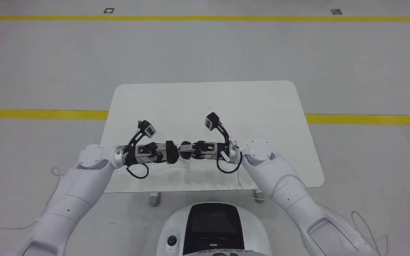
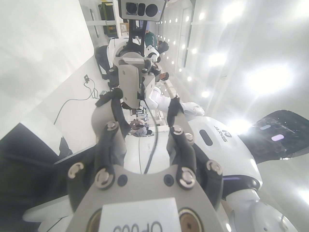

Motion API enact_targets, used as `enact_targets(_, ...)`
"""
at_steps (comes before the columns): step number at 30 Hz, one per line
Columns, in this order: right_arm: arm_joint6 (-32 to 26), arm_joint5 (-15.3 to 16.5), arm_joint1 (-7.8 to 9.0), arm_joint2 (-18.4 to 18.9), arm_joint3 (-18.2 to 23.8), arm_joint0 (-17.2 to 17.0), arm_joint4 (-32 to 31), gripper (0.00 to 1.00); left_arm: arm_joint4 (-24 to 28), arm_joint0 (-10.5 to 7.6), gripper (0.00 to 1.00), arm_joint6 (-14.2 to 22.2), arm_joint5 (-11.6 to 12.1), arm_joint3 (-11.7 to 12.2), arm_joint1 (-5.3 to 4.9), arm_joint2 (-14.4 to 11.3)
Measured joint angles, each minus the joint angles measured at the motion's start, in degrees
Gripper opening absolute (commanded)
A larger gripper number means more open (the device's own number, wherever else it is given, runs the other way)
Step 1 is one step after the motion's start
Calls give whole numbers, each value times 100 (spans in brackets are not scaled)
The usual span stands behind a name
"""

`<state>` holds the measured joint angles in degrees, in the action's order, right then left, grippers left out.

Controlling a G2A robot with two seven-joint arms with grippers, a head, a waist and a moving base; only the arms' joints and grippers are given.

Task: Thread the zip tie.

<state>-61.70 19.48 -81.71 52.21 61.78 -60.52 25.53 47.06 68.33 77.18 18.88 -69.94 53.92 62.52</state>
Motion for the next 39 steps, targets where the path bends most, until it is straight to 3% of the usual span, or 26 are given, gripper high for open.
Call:
enact_targets(9, -44, 0, -9, -35, -69, 18, -25, 0, -39, 69, 25, -33, -26, -88, -20, 64)
enact_targets(11, -46, 0, -14, -55, -101, 35, -25, 0, -42, 75, 21, -34, -25, -87, -22, 75)
enact_targets(16, -70, -13, -20, -93, -186, 80, -10, 0, -57, 80, 0, -38, -25, -77, -25, 90)
enact_targets(35, -147, 0, -1, -111, -211, 115, 46, 0, -145, 20, 0, 0, -53, -7, -7, 31)
enact_targets(39, -140, -9, 11, -101, -215, 114, 25, 0, -185, 6, 5, -17, -54, 29, -6, 24)
